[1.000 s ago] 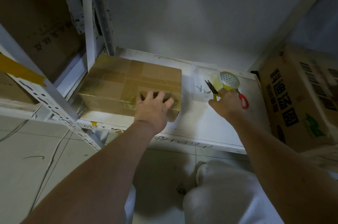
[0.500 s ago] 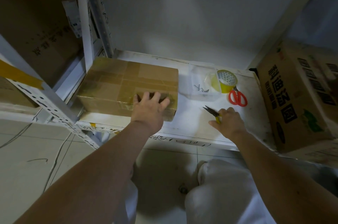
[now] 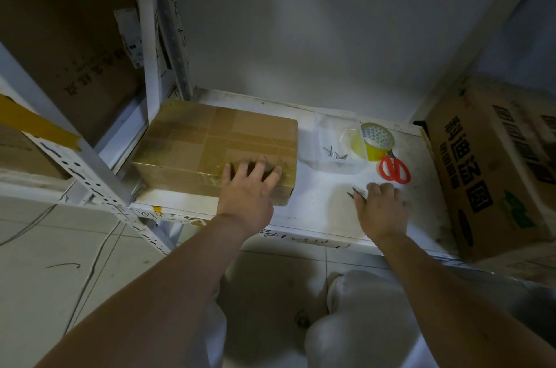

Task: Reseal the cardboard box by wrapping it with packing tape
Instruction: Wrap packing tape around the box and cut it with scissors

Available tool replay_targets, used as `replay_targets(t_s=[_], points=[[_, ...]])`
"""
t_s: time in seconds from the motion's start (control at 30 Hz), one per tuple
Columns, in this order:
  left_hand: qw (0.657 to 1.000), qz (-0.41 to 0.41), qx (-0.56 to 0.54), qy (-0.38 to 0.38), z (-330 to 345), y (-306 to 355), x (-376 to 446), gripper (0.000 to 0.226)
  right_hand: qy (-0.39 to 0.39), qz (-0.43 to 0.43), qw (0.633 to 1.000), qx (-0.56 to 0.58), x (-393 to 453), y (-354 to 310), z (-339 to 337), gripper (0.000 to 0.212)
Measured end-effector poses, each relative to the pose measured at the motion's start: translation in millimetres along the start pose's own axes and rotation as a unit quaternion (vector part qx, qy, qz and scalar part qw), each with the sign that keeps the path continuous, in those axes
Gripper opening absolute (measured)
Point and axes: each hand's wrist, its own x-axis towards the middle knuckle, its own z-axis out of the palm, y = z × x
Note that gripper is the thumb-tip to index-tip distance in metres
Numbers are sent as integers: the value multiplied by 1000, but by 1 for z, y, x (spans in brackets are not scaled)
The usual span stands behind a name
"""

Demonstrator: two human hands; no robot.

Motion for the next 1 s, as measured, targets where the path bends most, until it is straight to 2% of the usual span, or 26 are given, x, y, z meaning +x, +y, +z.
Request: replay_targets(t_s=[0.07,0.13,0.2,0.27,0.33,0.4,0.67,0.83,1.0], points=[[999,-2,-27,16,3,-1,-3,60,48,-30,994,96,8,-25,-15,35],[997,-5,-64,35,5,-4,-6,53,54,-83,979,176,17,-55,-32,29],[993,-30,-92,66,6,-9,-8,46,20,-130,966,223,21,-88,-49,30],[985,-98,-102,94,5,-16,-10,43,-35,-150,957,244,23,-117,-62,33],[970,-187,-125,94,4,-26,-12,44,-81,-131,951,268,25,-135,-66,36],[955,-239,-155,77,4,-38,-12,46,-102,-90,947,291,27,-141,-67,39],[964,-190,-176,56,4,-50,-6,49,-83,-30,935,343,9,-129,-63,25],[967,-177,-179,34,0,-49,-6,51,-85,-20,919,384,4,-121,-52,33],[971,-207,-119,20,-4,-36,-6,48,-100,-19,898,427,5,-116,-47,39]])
